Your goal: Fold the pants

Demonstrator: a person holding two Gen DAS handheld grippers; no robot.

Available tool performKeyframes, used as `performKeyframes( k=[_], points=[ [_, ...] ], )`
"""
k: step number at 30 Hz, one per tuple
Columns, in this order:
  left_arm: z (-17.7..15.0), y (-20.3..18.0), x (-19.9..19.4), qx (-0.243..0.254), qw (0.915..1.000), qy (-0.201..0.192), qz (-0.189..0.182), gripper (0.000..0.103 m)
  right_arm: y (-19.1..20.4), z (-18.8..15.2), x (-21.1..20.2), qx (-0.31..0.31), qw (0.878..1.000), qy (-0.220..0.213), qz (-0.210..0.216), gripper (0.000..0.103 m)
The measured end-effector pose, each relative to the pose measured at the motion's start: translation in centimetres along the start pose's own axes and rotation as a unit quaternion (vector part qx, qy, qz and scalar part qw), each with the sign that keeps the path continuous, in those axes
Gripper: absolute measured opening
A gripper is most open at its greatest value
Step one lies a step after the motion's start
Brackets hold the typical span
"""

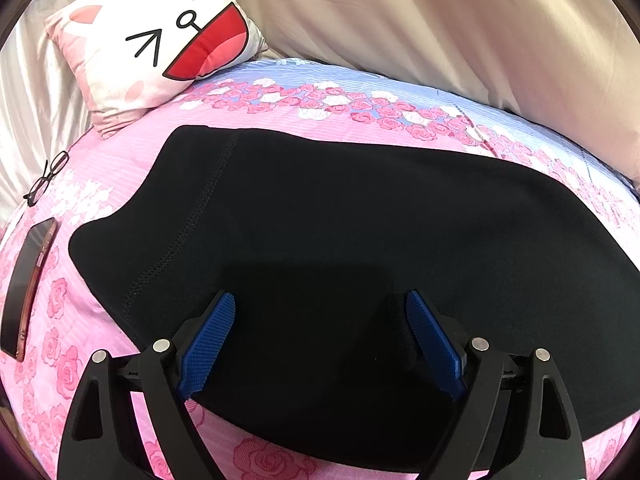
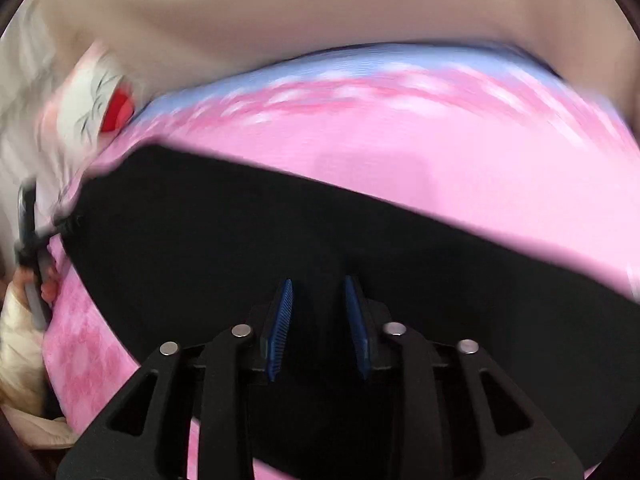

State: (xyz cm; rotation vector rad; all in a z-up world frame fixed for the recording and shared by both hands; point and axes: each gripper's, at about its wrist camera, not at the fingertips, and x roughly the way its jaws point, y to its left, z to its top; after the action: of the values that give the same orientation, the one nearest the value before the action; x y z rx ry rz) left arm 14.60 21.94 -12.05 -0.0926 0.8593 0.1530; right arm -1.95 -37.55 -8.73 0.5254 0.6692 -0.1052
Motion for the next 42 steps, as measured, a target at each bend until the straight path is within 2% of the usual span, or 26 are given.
performKeyframes(
  k=[1,3,4,6,7,8,9,10,15,17,18,21,22,23,24,28,30,31,33,35,36,37,38,40,41,42],
  points=[
    [0.0,0.0,0.0,0.001,1.0000,0.000,0.002,0.085,-3.0,-0.4,-1.9,0.029,0.999,-0.018,-0.028,0.017],
    [0.0,-0.2,-0.1,0.005,0.9999,-0.002,0.009,0.086,-10.2,-1.4,-7.0,0.104,0.983,-0.061,-0.142,0.023],
    [0.0,-0.3,-0.3,0.004,0.9998,-0.006,0.016,0.085,-12.2,-1.9,-8.7,0.134,0.976,-0.073,-0.158,0.023],
    [-0.2,-0.6,-1.5,-0.007,0.9988,-0.023,0.043,0.085,-15.8,-3.2,-12.5,0.184,0.970,-0.104,-0.117,0.025],
    [-0.4,-1.0,-2.6,-0.014,0.9983,-0.036,0.043,0.085,-16.3,-3.5,-13.5,0.185,0.970,-0.111,-0.113,0.032],
    [-0.6,-1.4,-3.7,-0.022,0.9981,-0.048,0.032,0.085,-16.3,-3.7,-14.1,0.166,0.974,-0.107,-0.115,0.039],
    [-0.8,-1.9,-4.9,-0.032,0.9973,-0.063,0.018,0.085,-15.7,-3.5,-13.9,0.147,0.977,-0.102,-0.120,0.052],
    [-1.0,-2.8,-6.2,-0.041,0.9961,-0.078,0.001,0.086,-15.1,-3.1,-13.6,0.119,0.980,-0.095,-0.128,0.058],
    [-0.8,-8.3,-9.7,-0.017,0.9941,-0.103,-0.029,0.086,-14.9,-0.5,-10.4,0.045,0.985,-0.065,-0.154,0.057],
    [-0.7,-10.0,-10.4,-0.005,0.9937,-0.106,-0.036,0.086,-15.7,0.5,-8.5,0.039,0.987,-0.039,-0.153,0.021],
    [-0.6,-10.8,-10.6,0.004,0.9937,-0.106,-0.036,0.086,-15.7,1.1,-8.3,0.039,0.986,-0.043,-0.153,0.008],
    [-0.9,-12.1,-11.1,0.017,0.9936,-0.105,-0.037,0.086,-15.6,2.3,-10.1,0.028,0.981,-0.092,-0.167,0.008],
    [-1.1,-12.3,-11.1,0.019,0.9935,-0.106,-0.037,0.086,-16.4,2.5,-9.5,0.033,0.981,-0.086,-0.168,0.008],
    [-1.4,-12.5,-11.0,0.020,0.9936,-0.104,-0.038,0.086,-17.8,2.2,-7.4,0.042,0.984,-0.043,-0.167,0.009],
    [-1.7,-12.7,-10.7,0.024,0.9942,-0.099,-0.036,0.086,-18.1,1.9,-6.6,0.041,0.985,-0.032,-0.165,0.015],
    [-2.9,-13.1,-9.3,0.031,0.9965,-0.076,-0.016,0.086,-17.1,0.9,-10.6,0.062,0.981,-0.101,-0.151,0.025],
    [-3.2,-12.9,-8.8,0.026,0.9971,-0.067,-0.024,0.086,-15.7,0.3,-12.2,0.062,0.982,-0.117,-0.133,0.025],
    [-3.4,-12.9,-8.6,0.023,0.9973,-0.065,-0.026,0.086,-14.6,-0.5,-12.6,0.061,0.986,-0.116,-0.105,0.025],
    [-3.6,-13.1,-8.1,0.021,0.9976,-0.060,-0.029,0.086,-13.9,-1.5,-11.5,0.050,0.992,-0.088,-0.074,0.022],
    [-3.9,-13.4,-7.4,0.021,0.9979,-0.053,-0.031,0.086,-15.5,-2.7,-9.3,0.054,0.990,-0.040,-0.127,0.017],
    [-4.1,-13.6,-7.1,0.020,0.9982,-0.047,-0.031,0.086,-16.3,-2.7,-10.1,0.084,0.989,-0.059,-0.102,0.014],
    [-4.3,-13.6,-6.9,0.021,0.9984,-0.043,-0.031,0.086,-17.0,-3.0,-11.9,0.120,0.981,-0.086,-0.123,0.016],
    [-4.5,-13.6,-6.9,0.023,0.9984,-0.041,-0.031,0.086,-16.8,-3.2,-13.1,0.122,0.976,-0.103,-0.146,0.020],
    [-4.9,-13.0,-7.2,0.019,0.9981,-0.046,-0.036,0.086,-16.3,-3.8,-14.9,0.124,0.974,-0.124,-0.146,0.025],
    [-5.1,-12.4,-7.3,0.014,0.9979,-0.049,-0.039,0.086,-16.2,-4.4,-15.3,0.135,0.973,-0.126,-0.135,0.031],
    [-5.2,-11.9,-7.2,0.007,0.9979,-0.051,-0.040,0.086,-16.2,-4.8,-15.3,0.143,0.973,-0.123,-0.132,0.045]
  ],
)
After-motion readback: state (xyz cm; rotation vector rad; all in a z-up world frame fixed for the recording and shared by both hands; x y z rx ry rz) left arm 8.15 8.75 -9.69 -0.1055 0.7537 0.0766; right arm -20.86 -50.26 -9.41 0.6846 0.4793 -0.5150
